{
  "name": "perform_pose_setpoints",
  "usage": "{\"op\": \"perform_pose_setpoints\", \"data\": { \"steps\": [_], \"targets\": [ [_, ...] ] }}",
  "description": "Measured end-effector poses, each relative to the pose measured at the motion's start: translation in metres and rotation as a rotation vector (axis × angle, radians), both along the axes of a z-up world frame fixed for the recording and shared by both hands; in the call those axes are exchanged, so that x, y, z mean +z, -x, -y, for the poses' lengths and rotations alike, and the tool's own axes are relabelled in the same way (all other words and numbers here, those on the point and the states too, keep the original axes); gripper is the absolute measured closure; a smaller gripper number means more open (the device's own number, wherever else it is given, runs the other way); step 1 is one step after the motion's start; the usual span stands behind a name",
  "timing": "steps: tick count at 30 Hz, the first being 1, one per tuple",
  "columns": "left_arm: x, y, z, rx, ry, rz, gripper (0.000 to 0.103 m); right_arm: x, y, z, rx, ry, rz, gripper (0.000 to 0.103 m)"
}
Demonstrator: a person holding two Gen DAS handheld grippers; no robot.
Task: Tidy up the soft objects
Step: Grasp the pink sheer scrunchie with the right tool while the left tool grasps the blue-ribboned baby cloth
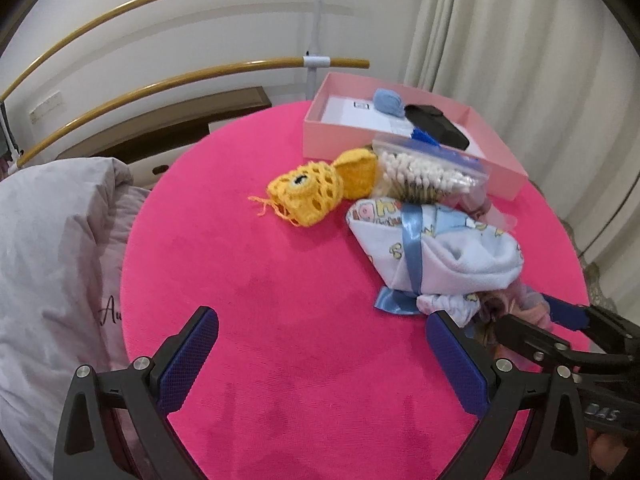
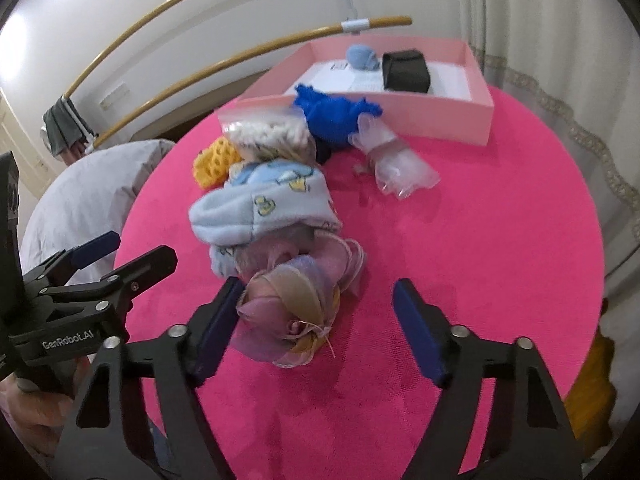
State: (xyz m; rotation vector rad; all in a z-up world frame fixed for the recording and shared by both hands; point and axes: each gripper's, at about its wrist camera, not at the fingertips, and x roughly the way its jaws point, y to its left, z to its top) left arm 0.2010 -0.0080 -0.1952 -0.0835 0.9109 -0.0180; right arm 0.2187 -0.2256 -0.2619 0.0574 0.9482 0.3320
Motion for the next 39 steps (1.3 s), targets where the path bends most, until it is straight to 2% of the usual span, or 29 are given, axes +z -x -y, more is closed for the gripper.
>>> {"op": "perform_pose_setpoints", "data": {
  "steps": [1, 2, 4, 5, 11, 17, 28, 30, 31, 33, 34, 35, 39],
  "targets": [
    [-0.002, -0.002, 0.001, -0.003, 0.001, -0.004, 0.0, -0.004, -0.001, 0.0, -0.001, 0.009, -0.004, 0.04],
    [-0.004, -0.004, 0.003, -0.008, 0.003, -0.008, 0.0, -0.009, -0.003, 0.0, -0.003, 0.017, -0.012, 0.054],
    [-0.006, -0.006, 0.006, -0.015, 0.001, -0.01, 0.0, -0.015, -0.004, 0.003, -0.006, 0.008, -0.021, 0.072],
    [-0.006, -0.007, 0.008, -0.02, 0.0, -0.01, 0.0, -0.017, -0.003, 0.006, -0.002, -0.012, -0.021, 0.074],
    [-0.009, -0.012, 0.023, -0.06, 0.01, -0.004, 0.0, -0.003, 0.003, 0.023, -0.037, 0.012, 0.026, 0.075],
    [-0.015, -0.02, 0.043, -0.091, 0.019, -0.003, 0.0, -0.002, -0.002, 0.039, -0.069, 0.009, 0.023, 0.075],
    [-0.04, -0.064, 0.059, -0.056, 0.012, -0.021, 0.0, -0.004, -0.011, 0.052, -0.088, -0.006, 0.02, 0.075],
    [-0.044, -0.072, 0.061, -0.051, 0.032, -0.018, 0.0, -0.006, -0.013, 0.053, -0.088, -0.009, 0.018, 0.075],
    [-0.046, -0.076, 0.061, -0.05, 0.04, -0.016, 0.002, -0.006, -0.013, 0.053, -0.088, -0.009, 0.017, 0.075],
    [-0.05, -0.082, 0.06, -0.07, 0.088, -0.024, 0.024, -0.006, -0.014, 0.053, -0.088, -0.01, 0.016, 0.075],
    [-0.051, -0.084, 0.06, -0.076, 0.108, -0.028, 0.029, -0.006, -0.015, 0.053, -0.088, -0.01, 0.017, 0.075],
    [-0.05, -0.084, 0.061, -0.081, 0.109, -0.022, 0.038, -0.006, -0.015, 0.053, -0.09, -0.01, 0.017, 0.075],
    [-0.05, -0.083, 0.058, -0.106, 0.137, -0.026, 0.045, -0.005, -0.016, 0.054, -0.096, -0.011, 0.019, 0.075]
  ]
}}
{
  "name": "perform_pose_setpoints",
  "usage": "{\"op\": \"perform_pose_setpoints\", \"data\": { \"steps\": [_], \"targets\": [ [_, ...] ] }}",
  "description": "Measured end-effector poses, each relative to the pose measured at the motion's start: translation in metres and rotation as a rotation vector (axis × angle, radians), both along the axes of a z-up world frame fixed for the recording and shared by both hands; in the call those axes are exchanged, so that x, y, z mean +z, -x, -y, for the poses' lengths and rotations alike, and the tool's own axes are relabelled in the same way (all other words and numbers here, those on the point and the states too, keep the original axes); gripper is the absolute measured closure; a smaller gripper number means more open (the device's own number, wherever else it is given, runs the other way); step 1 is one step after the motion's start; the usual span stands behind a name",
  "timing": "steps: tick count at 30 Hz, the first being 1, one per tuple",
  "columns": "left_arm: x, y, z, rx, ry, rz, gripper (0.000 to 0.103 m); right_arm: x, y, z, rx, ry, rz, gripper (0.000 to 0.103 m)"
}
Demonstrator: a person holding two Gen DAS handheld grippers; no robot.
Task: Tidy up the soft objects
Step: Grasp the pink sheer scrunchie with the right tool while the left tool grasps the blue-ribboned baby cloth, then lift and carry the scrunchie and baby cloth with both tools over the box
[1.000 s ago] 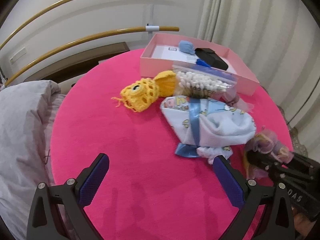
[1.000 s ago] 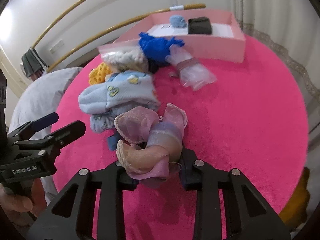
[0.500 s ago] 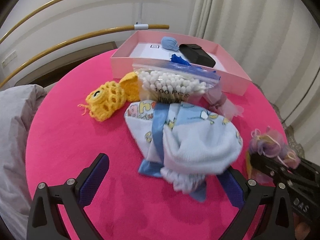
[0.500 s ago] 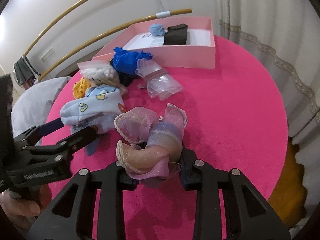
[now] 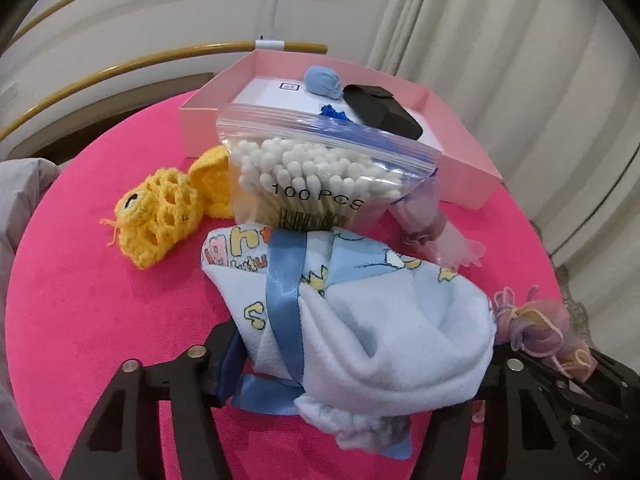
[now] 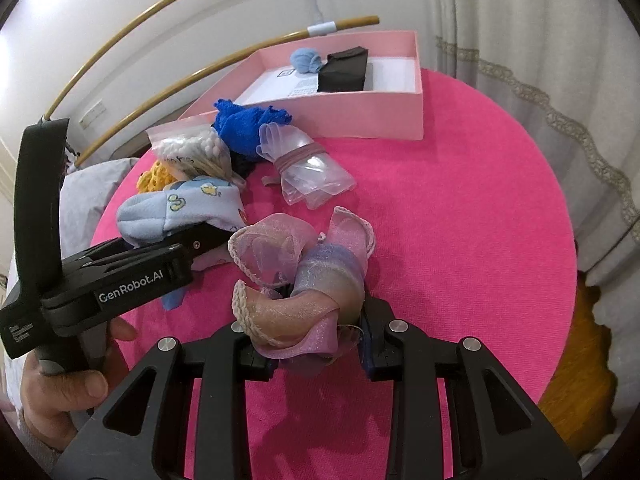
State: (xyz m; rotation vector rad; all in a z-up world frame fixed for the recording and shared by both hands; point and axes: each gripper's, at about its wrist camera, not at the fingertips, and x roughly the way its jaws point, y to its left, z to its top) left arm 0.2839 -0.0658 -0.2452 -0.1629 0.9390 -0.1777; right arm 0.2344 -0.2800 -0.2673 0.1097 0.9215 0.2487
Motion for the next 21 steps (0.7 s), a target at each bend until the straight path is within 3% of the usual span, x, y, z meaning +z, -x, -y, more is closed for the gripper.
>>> {"op": "perform_pose_setpoints", "data": {
  "steps": [8, 21],
  "targets": [
    [0.009, 0.024, -0.01, -0.023, -0.007, 0.015, 0.048, 0.009, 0.006, -0.003, -0.002, 0.008, 0.019, 0.075],
    [0.053, 0.076, -0.025, -0.014, -0.033, 0.083, 0.048, 0.031, 0.021, -0.019, 0.021, 0.021, 0.07, 0.075]
  ]
}}
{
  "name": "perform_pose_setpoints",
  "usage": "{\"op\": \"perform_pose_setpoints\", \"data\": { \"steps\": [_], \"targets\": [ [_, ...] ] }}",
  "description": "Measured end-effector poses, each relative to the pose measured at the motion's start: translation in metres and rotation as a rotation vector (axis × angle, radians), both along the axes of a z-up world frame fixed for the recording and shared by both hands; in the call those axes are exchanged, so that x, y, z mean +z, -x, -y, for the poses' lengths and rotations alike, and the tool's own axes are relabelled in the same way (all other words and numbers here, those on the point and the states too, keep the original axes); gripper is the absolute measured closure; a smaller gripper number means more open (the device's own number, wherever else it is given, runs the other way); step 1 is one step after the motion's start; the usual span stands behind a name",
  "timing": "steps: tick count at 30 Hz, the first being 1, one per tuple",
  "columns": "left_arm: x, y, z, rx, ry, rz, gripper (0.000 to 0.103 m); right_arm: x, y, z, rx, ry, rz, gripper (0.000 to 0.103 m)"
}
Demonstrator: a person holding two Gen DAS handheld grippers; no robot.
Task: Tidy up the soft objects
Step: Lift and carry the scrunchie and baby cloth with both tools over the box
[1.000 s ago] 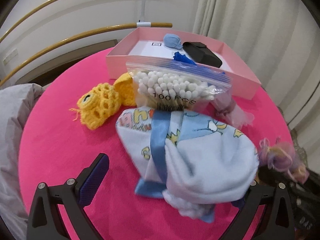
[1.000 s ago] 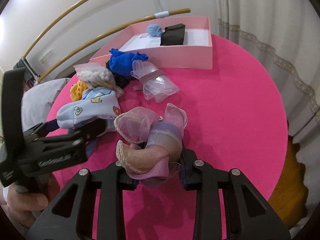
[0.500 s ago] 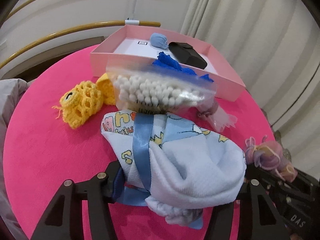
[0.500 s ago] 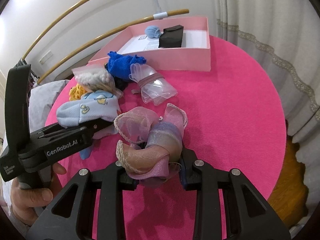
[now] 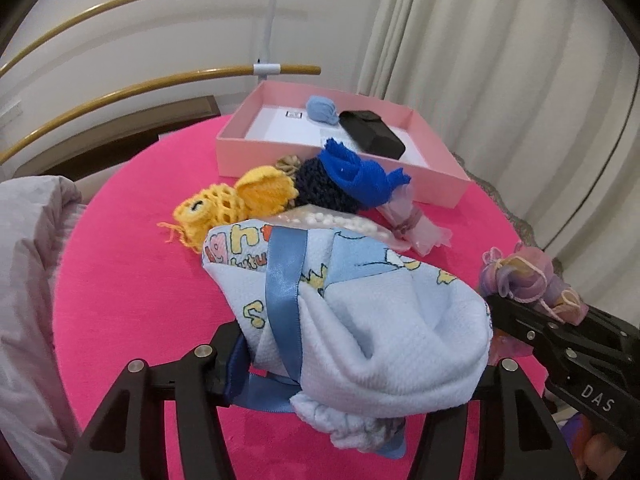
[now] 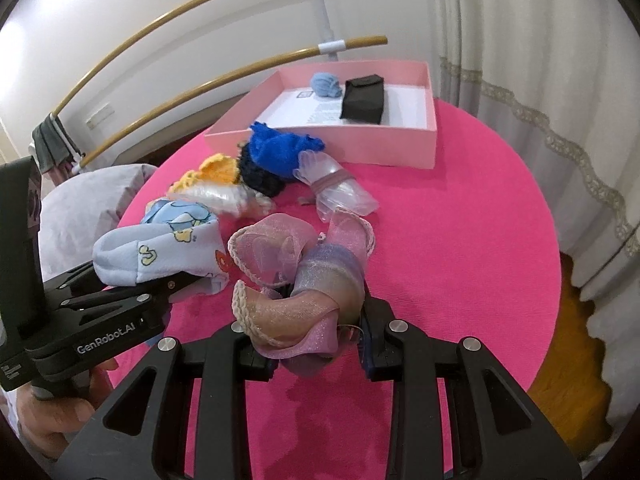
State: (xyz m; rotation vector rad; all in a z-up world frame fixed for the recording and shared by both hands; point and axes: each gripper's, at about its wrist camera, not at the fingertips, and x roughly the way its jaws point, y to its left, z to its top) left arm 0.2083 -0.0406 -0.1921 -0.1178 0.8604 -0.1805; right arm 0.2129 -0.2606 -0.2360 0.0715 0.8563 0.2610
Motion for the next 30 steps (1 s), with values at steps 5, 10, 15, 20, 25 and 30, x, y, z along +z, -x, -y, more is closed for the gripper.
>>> {"op": "perform_pose_setpoints", "data": {
  "steps": [5, 10, 15, 20, 25, 30],
  "targets": [
    [0.015, 0.013, -0.007, 0.007, -0.011, 0.02, 0.048, 0.008, 0.004, -0.007, 0.012, 0.004, 0.017, 0.075],
    [0.033, 0.022, -0.016, 0.012, -0.021, 0.051, 0.047, 0.016, 0.003, -0.01, 0.019, 0.005, 0.032, 0.075],
    [0.048, 0.02, -0.021, 0.013, -0.026, 0.081, 0.047, 0.024, -0.002, -0.01, 0.025, 0.005, 0.047, 0.075],
    [0.064, 0.011, -0.028, 0.017, -0.028, 0.115, 0.047, 0.039, -0.016, -0.011, 0.032, 0.014, 0.073, 0.075],
    [0.083, -0.003, -0.035, 0.018, -0.033, 0.155, 0.047, 0.056, -0.034, -0.014, 0.039, 0.031, 0.106, 0.075],
    [0.103, -0.019, -0.039, 0.022, -0.046, 0.198, 0.047, 0.08, -0.055, -0.018, 0.041, 0.046, 0.149, 0.075]
  ]
}}
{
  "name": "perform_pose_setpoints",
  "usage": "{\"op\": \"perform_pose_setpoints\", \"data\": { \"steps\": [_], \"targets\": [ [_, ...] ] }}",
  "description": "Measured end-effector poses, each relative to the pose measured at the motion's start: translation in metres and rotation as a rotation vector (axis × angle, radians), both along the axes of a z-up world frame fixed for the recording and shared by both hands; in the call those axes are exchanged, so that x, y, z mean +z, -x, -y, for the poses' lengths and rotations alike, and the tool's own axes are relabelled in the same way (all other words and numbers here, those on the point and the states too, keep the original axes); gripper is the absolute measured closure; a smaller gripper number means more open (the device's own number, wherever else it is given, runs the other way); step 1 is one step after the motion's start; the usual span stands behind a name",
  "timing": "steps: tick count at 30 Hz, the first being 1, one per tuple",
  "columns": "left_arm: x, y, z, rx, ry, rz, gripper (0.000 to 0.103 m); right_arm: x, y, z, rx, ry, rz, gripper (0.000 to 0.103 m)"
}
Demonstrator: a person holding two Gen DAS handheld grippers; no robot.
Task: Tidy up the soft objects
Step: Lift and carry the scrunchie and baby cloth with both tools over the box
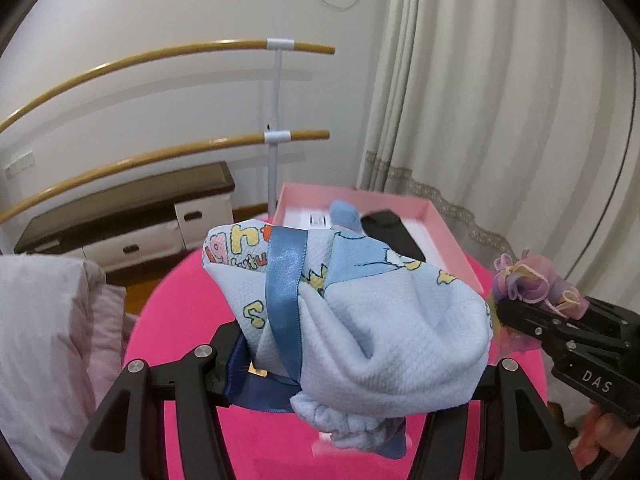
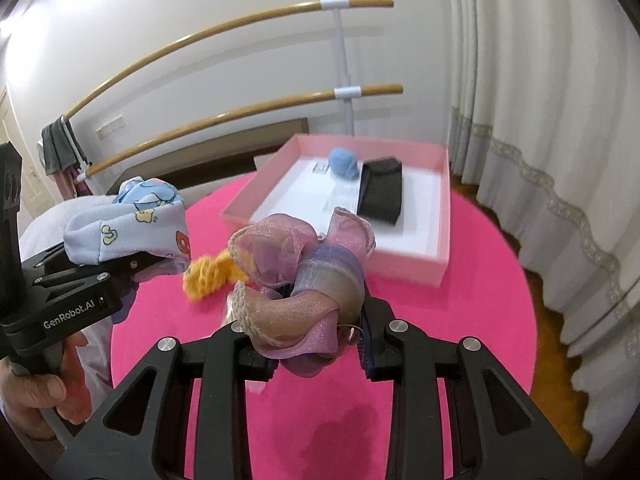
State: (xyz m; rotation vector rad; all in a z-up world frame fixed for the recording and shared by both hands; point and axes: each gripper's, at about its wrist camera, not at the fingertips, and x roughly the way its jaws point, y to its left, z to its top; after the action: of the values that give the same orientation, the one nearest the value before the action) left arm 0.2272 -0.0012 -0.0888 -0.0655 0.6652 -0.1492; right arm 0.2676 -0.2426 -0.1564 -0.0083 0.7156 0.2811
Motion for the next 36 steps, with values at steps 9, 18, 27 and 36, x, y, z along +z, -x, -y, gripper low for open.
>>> {"op": "perform_pose_setpoints", "data": {
  "steps": [9, 18, 27, 36],
  "targets": [
    [0.017, -0.047, 0.004, -0.004, -0.013, 0.039, 0.047, 0.036, -0.049, -0.008, 0.003, 0.007, 0.06, 0.075],
    [0.013, -0.123, 0.01, -0.04, -0.03, 0.017, 0.047, 0.057, -0.1, -0.021, 0.016, 0.016, 0.077, 0.075],
    [0.004, -0.195, 0.021, -0.038, -0.052, -0.021, 0.047, 0.056, -0.153, -0.025, 0.021, 0.003, 0.031, 0.075],
    [-0.017, -0.291, 0.04, -0.039, -0.067, -0.097, 0.047, 0.033, -0.21, -0.025, 0.028, -0.054, -0.074, 0.074]
  ]
}}
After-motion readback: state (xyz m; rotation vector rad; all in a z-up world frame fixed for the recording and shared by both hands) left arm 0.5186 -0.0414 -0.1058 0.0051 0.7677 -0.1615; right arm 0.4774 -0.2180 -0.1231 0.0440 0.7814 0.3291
